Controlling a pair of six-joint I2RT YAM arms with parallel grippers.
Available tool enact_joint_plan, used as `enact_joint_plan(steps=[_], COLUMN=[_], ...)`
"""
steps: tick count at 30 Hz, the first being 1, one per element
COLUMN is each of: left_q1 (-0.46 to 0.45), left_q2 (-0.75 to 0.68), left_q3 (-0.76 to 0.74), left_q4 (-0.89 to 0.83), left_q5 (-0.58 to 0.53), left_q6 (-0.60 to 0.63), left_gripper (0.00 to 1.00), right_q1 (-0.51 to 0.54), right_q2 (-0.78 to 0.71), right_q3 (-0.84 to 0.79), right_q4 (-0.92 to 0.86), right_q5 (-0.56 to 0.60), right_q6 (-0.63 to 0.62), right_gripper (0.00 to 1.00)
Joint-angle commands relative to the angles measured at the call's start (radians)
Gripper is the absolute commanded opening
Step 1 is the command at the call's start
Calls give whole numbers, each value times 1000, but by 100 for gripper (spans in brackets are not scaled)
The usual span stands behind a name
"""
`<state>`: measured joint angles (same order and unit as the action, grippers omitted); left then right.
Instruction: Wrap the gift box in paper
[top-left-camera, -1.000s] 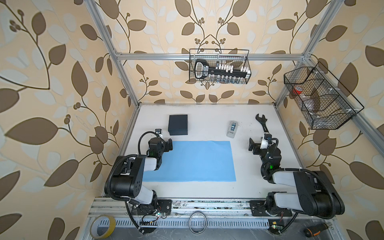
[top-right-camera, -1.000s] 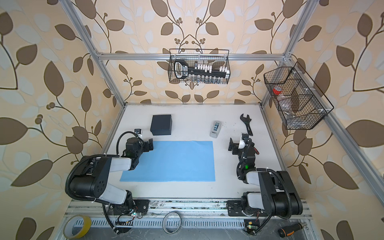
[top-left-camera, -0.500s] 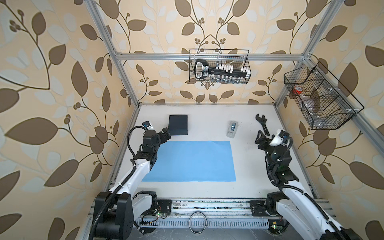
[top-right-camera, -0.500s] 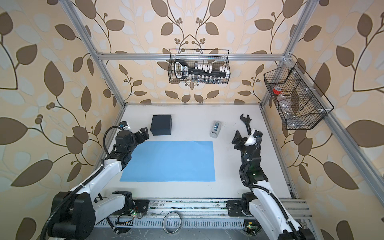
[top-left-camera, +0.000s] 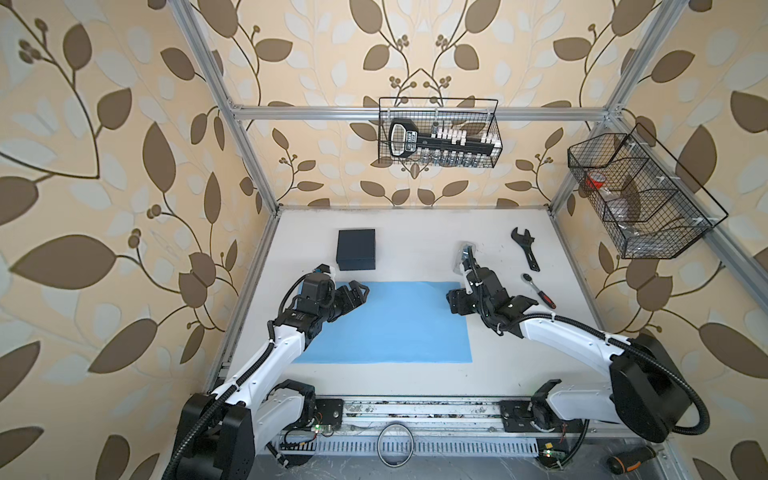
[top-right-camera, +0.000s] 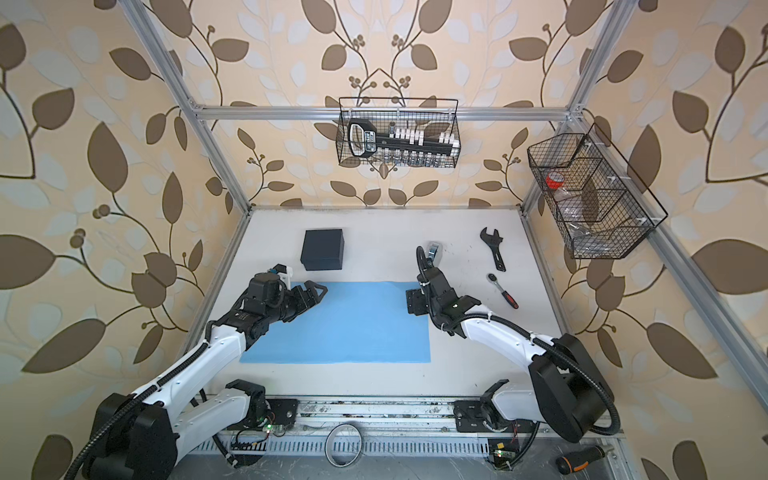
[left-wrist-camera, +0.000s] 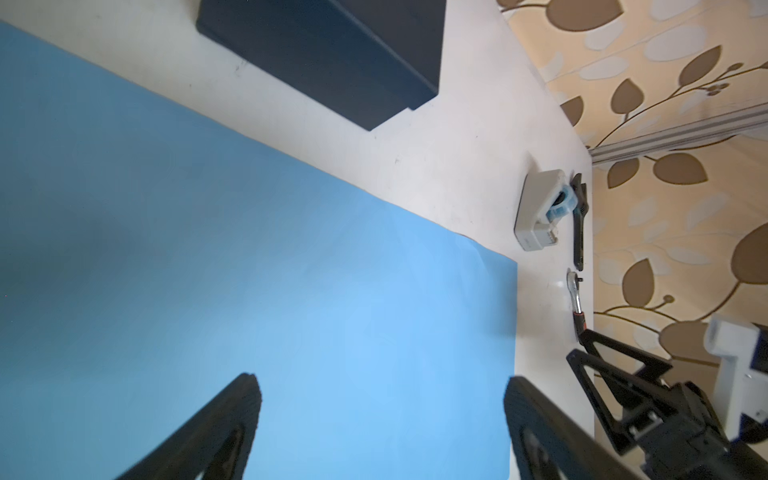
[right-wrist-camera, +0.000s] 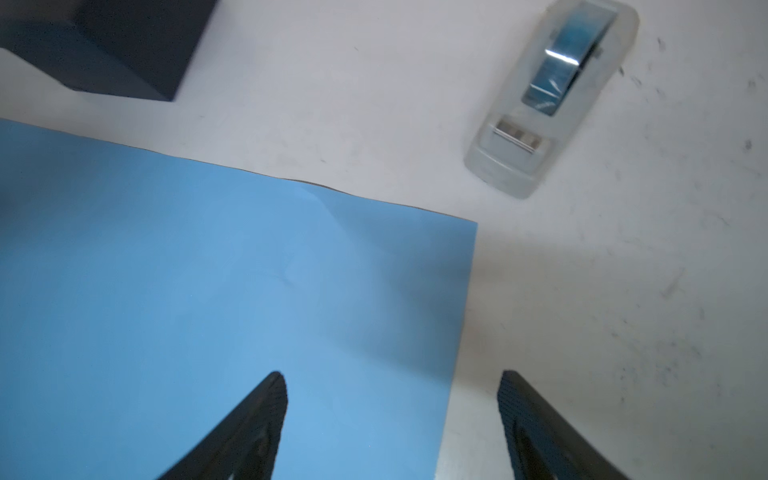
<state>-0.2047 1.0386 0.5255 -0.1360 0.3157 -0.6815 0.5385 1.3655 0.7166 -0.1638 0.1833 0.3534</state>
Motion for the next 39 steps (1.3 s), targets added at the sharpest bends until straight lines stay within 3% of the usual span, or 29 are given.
enact_joint_plan(steps=[1, 11, 24, 31, 39], left_q1=[-15, -32, -32, -32, -32], left_q2=[42, 176, 234, 241, 249], left_q3=[31, -19, -84, -116, -124], left_q4=[-1, 112, 184, 206, 213], left_q5=[45, 62, 70, 69, 81], left_q6=[-4, -8, 5, 10, 12], left_gripper=[93, 91, 91, 91, 91], right_q1=[-16, -46, -89, -85, -78], right_q2=[86, 330, 454, 459, 426], right_q3=[74, 234, 271, 232, 208], right_q4=[-55, -47, -30, 1, 23], right_q5=[-11, -31, -81, -119, -83], right_q6=[-39, -57, -60, -44, -36], right_gripper=[81, 74, 69, 52, 36])
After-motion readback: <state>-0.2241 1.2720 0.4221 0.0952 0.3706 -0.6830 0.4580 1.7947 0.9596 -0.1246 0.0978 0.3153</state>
